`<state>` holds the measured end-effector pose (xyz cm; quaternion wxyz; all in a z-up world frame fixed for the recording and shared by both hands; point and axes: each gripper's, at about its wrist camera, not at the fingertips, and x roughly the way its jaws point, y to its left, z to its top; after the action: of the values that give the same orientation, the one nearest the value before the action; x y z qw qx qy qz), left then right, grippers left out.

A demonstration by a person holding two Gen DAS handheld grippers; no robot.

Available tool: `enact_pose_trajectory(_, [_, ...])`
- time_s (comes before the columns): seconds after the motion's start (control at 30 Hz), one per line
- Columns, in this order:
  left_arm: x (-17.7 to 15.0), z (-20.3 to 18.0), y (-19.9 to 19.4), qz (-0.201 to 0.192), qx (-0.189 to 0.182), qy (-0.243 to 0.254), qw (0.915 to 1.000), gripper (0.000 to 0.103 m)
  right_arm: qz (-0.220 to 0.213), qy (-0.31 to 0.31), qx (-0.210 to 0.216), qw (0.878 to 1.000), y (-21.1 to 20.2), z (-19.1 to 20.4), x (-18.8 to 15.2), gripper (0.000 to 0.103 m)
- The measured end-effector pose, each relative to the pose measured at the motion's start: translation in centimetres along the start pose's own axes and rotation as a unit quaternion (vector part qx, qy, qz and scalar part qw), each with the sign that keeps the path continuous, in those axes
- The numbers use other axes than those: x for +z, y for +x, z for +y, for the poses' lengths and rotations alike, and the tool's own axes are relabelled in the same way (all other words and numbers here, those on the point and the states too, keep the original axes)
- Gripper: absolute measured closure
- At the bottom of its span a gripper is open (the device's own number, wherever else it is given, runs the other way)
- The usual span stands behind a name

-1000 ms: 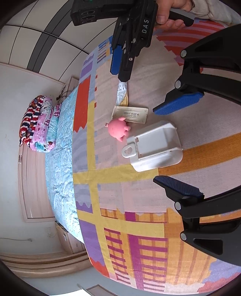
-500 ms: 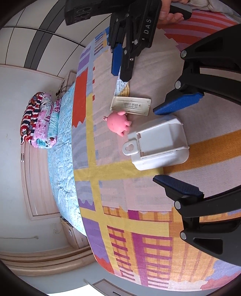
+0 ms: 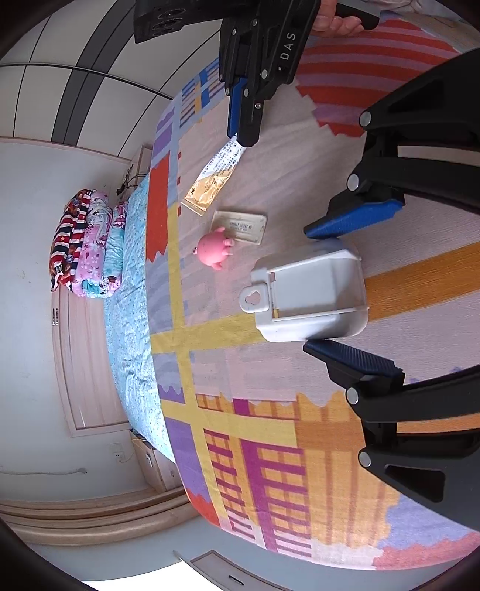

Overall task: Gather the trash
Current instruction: 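Grasp the white plastic box with the left gripper while the right gripper grasps the toothpaste tube, then carry the white box and toothpaste tube over the black bin with both grippers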

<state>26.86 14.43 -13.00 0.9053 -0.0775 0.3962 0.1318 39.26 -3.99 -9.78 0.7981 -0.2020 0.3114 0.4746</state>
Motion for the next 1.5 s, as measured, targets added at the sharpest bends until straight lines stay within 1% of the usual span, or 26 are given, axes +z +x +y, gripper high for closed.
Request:
enact_pose_trajectory(0.3, [-1.3, -1.0, -4.1, -0.018, -0.007, 0.002, 0.9998, 0.048, -0.016, -0.004, -0.004, 1.0, -3.8, 1.9, -1.4, 0.087])
enact_pose_trajectory(0.53, [-3.0, -2.1, -7.3, -0.029, -0.014, 0.007, 0.9995, 0.048, -0.033, -0.003, -0.008, 0.999, -6.9, 3.4, -3.1, 0.087])
enact_pose_trajectory(0.67, [-3.9, -2.7, -8.8, -0.033, -0.017, 0.011, 0.9993, 0.048, -0.039, -0.001, -0.006, 0.999, -8.4, 4.3, -4.5, 0.087])
enact_pose_trajectory(0.8, [-5.1, -3.5, -10.1, -0.035, -0.023, 0.015, 0.999, 0.048, -0.035, 0.004, 0.0, 0.999, -9.1, 4.9, -6.2, 0.087])
enact_pose_trajectory(0.97, [-6.8, -4.7, -11.2, -0.031, -0.024, 0.022, 0.999, 0.048, -0.039, 0.011, 0.012, 0.999, -10.4, 6.0, -8.3, 0.087])
enact_pose_trajectory(1.1, [-8.3, -5.1, -12.4, -0.036, -0.039, 0.012, 0.9985, 0.048, -0.035, -0.002, 0.0, 0.999, -11.5, 7.1, -9.7, 0.087])
enact_pose_trajectory(1.33, [-10.2, -6.4, -14.4, -0.042, -0.047, 0.025, 0.9977, 0.048, -0.051, -0.006, 0.002, 0.999, -14.3, 8.9, -12.1, 0.087])
enact_pose_trajectory(1.5, [-11.8, -7.0, -15.2, -0.041, -0.055, 0.032, 0.9972, 0.048, -0.057, -0.002, 0.012, 0.998, -15.8, 10.2, -14.1, 0.087])
